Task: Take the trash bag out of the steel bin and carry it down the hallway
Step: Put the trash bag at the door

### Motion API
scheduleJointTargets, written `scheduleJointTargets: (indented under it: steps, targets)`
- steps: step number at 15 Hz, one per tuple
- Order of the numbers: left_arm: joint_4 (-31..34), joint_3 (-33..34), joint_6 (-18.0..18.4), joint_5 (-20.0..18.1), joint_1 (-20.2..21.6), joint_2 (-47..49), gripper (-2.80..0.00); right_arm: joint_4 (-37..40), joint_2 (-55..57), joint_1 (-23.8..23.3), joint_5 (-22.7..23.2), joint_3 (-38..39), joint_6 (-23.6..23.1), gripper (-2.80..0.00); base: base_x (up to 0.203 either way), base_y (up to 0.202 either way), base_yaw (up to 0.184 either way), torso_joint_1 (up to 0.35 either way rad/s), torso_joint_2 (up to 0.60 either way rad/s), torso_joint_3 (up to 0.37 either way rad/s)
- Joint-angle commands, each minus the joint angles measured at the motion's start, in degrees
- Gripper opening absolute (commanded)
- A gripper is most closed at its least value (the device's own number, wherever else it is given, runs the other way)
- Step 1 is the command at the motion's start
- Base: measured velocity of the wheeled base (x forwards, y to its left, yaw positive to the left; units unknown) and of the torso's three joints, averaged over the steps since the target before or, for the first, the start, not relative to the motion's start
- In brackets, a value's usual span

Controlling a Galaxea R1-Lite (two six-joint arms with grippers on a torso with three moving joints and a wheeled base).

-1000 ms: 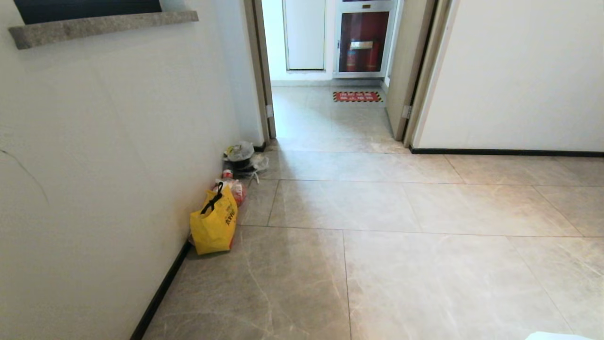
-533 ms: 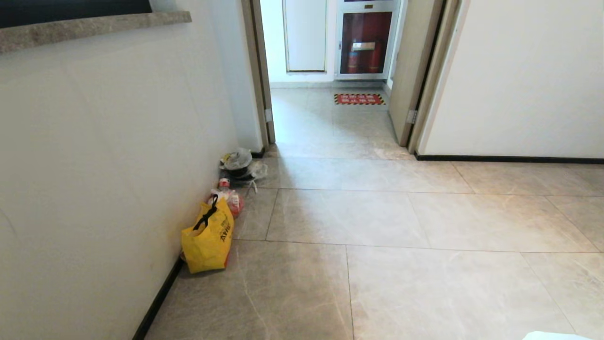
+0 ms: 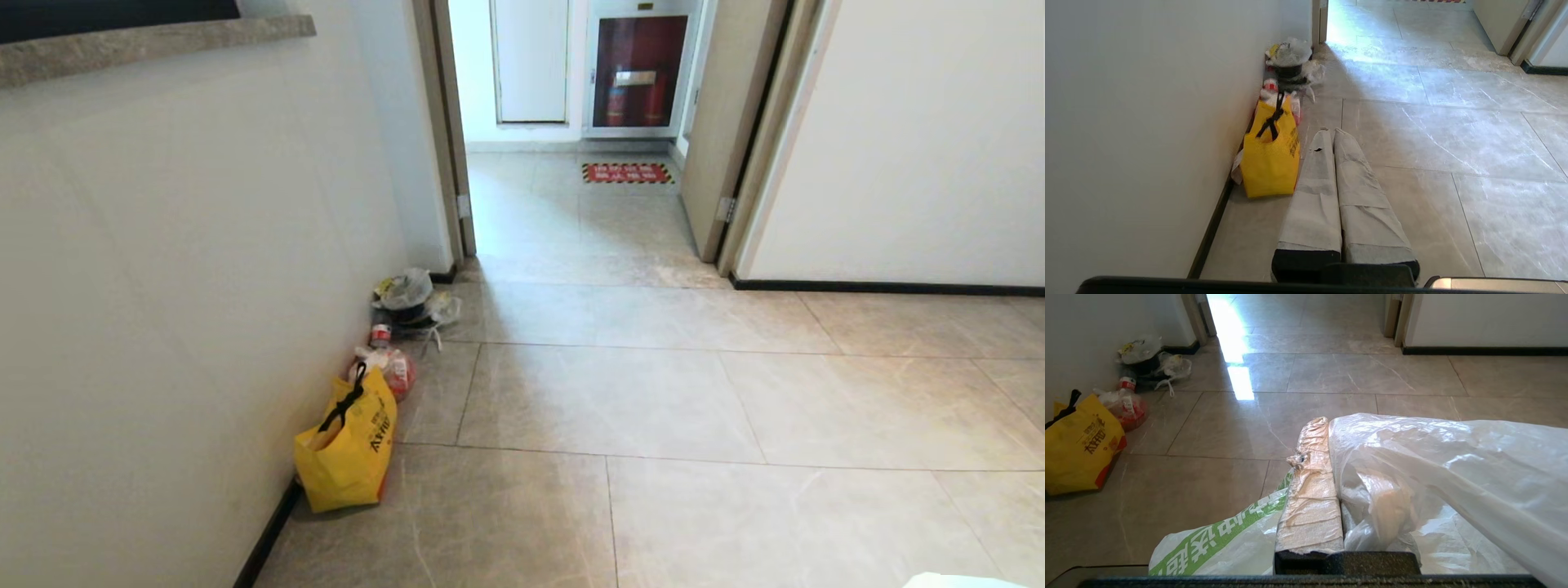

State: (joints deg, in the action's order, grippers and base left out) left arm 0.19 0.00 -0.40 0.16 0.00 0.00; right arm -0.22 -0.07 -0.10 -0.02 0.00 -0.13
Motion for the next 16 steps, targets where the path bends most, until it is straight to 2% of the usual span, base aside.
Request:
scheduleJointTargets:
  steps: [1, 16]
  targets:
    - [0.07, 0.0, -0.04, 0.02, 0.0, 0.0, -2.8, -0.04, 0.07, 0.01, 0.02, 0.0, -0.04, -2.8, 0.199, 0.0, 0.003, 0.0, 0.01, 0.007]
    - [0.07, 0.0, -0.04, 0.02, 0.0, 0.0, -2.8, -0.04, 0.07, 0.01, 0.02, 0.0, -0.04, -2.8, 0.193, 0.0, 0.001, 0.002, 0.0, 0.001]
